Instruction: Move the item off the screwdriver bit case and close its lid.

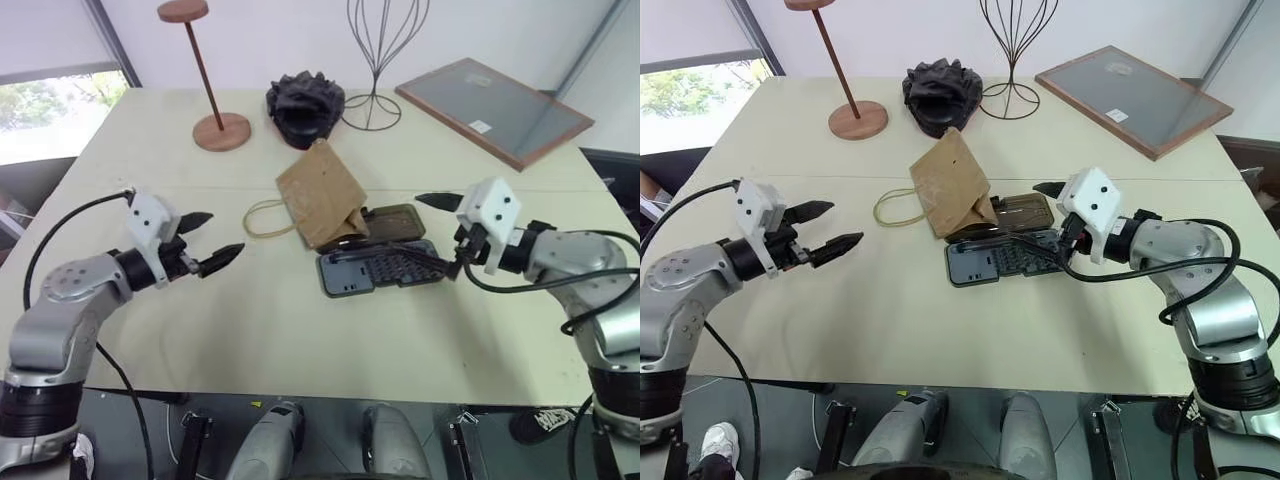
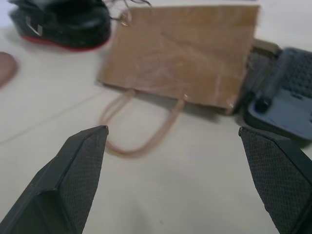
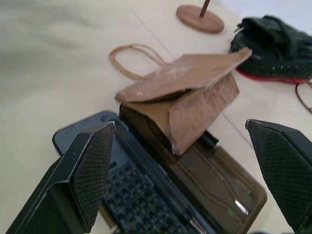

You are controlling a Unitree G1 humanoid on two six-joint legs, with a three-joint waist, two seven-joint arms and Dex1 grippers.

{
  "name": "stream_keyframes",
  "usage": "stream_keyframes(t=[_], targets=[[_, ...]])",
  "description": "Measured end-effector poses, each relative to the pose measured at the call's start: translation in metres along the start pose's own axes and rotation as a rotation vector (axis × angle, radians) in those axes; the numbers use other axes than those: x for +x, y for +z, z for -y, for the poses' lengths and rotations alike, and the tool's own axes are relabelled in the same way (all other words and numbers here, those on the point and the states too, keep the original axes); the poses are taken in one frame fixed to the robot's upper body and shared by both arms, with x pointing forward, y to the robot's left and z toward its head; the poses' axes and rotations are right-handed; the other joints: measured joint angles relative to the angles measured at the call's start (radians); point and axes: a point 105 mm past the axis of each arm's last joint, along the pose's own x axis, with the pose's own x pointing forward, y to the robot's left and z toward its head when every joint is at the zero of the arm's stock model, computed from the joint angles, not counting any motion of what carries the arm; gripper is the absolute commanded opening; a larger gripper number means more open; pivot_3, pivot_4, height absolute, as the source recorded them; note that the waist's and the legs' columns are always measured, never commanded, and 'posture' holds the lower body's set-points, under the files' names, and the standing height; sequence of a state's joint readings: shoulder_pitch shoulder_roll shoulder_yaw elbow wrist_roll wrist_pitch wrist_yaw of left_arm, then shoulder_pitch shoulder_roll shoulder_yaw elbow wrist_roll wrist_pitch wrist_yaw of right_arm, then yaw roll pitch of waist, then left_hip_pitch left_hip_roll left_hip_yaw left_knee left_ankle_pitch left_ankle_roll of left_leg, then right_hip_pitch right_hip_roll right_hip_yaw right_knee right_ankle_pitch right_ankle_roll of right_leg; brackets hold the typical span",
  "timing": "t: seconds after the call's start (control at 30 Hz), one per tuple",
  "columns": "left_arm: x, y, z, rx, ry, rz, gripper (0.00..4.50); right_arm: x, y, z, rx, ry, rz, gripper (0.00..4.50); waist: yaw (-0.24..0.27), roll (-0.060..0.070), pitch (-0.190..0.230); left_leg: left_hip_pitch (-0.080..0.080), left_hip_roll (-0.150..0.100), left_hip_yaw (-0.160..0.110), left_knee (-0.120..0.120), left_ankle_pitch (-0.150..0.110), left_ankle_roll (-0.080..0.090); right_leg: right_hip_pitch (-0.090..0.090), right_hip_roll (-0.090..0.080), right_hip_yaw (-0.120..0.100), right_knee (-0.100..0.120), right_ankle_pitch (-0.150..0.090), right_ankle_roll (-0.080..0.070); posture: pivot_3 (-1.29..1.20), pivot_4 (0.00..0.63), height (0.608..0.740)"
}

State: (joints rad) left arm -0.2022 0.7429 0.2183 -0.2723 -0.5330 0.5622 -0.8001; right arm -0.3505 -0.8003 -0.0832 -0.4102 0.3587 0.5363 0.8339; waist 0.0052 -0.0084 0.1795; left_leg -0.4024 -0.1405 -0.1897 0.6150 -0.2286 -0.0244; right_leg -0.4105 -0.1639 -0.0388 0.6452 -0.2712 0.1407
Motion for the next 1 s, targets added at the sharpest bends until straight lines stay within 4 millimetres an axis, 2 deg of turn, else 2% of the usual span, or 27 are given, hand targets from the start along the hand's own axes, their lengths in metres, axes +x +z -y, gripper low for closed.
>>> stream_keyframes(t=[0.17, 0.57, 1.0], targets=[[-0.002, -0.001, 0.000, 0.003, -0.020, -0.013, 4.48, 0.000, 0.001, -0.002, 0.015, 0.004, 0.001, 4.50, 0.007, 0.000, 0.001, -0.001, 0.000, 0.000, 0.000, 0.000, 0.000, 0.000, 0.000, 0.000, 0.000, 0.000, 0.000, 0.00, 0.150, 0.740], [0.011, 0.009, 0.001, 0.026, -0.048, 0.010, 4.48, -0.001, -0.004, -0.005, 0.032, -0.026, -0.013, 4.50, 0.007, -0.001, 0.001, -0.001, 0.000, 0.000, 0.001, 0.000, 0.000, -0.001, 0.000, 0.000, -0.001, 0.000, 0.000, 0.00, 0.150, 0.740], [0.018, 0.000, 0.010, 0.009, -0.085, -0.008, 4.48, -0.001, -0.008, -0.007, 0.051, -0.065, -0.023, 4.50, 0.006, -0.001, 0.002, -0.001, 0.000, 0.001, 0.001, 0.000, 0.000, -0.001, 0.000, 0.000, 0.000, 0.000, 0.000, 0.00, 0.150, 0.740]])
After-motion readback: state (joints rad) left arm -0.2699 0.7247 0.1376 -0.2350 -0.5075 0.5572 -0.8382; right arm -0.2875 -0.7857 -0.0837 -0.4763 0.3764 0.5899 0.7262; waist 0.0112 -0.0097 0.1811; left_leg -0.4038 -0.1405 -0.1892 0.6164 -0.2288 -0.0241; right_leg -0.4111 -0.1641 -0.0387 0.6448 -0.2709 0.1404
